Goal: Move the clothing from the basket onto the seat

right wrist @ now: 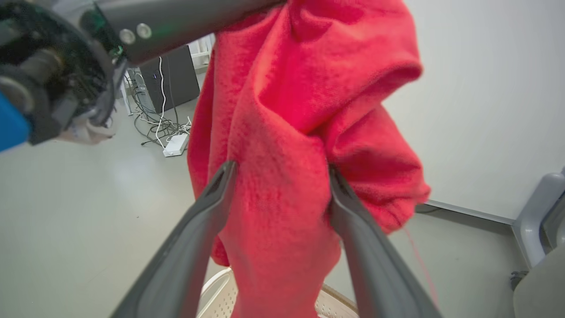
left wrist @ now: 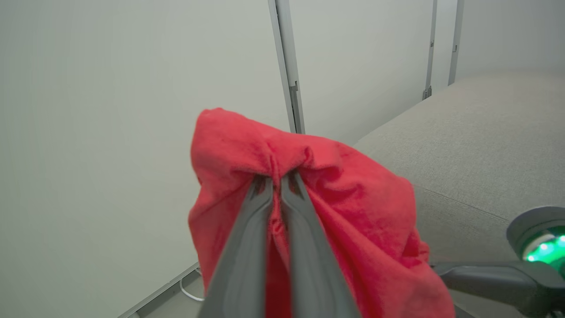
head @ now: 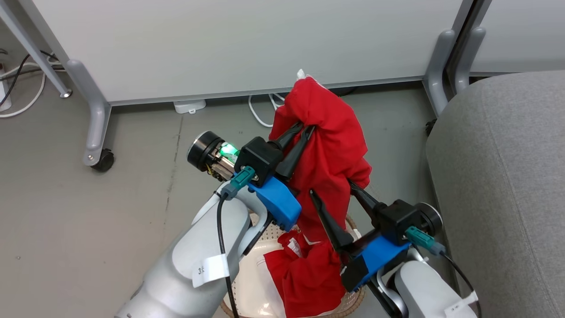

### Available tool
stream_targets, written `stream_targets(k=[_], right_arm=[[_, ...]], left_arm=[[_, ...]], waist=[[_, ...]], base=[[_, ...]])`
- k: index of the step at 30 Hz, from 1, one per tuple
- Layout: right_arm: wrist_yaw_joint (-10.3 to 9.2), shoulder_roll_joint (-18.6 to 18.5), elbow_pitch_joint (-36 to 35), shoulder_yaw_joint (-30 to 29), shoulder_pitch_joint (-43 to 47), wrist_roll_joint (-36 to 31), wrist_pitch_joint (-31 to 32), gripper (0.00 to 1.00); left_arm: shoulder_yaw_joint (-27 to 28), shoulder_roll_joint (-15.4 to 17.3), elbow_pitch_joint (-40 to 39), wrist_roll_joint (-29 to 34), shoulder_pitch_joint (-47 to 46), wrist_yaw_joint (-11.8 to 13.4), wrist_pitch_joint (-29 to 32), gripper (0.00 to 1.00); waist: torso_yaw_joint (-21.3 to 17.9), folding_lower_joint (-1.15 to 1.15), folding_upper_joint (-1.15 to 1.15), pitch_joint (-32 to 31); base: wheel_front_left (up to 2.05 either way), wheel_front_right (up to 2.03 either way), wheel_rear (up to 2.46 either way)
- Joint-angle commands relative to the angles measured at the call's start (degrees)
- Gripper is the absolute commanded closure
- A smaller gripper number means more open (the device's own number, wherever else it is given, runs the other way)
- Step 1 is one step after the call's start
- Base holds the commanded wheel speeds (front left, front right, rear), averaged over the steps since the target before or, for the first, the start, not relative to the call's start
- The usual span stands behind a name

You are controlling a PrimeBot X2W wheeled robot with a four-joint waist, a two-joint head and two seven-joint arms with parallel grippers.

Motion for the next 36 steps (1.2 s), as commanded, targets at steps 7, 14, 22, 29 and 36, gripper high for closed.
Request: stream_targets(k=[7,14,22,29,36], right_arm=[[0.03,-0.1,2.5,3.4,-4.8,3.6,-0.2,0.46],[0.03,-0.1,2.8,4.5,-6.2,5.2,-0.2,1.0],[0.03,-0.1,2.3,4.8,-6.0,5.3,-0.2,1.0],[0.03,-0.1,2.0,5.0,-5.6,5.6,-0.2,1.0],[0.03,-0.1,1.9,4.7,-5.0,5.5,-0.2,1.0]], left_arm=[[-1.2,-0.3,-0.6,-0.9,-1.2,-0.2,-0.3,1.0],[-1.7,-0.3,-0.6,-1.6,-1.2,-0.3,-0.3,1.0],[-1.8,-0.3,-0.4,-1.8,-1.5,0.0,-0.3,1.0],[-1.4,-0.3,-0.3,-2.0,-1.4,0.4,-0.3,0.0],[-1.0,-0.3,-0.3,-1.6,-1.3,0.6,-0.3,0.0]], waist=[[0.6,0.0,0.0,0.7],[0.6,0.0,0.0,0.8],[0.4,0.0,0.0,0.6],[0.2,0.0,0.0,0.4],[-0.2,0.0,0.0,0.4]], base=[[0.0,0.0,0.0],[0.0,0.0,0.0],[0.0,0.0,0.0],[0.0,0.0,0.0],[0.0,0.0,0.0]])
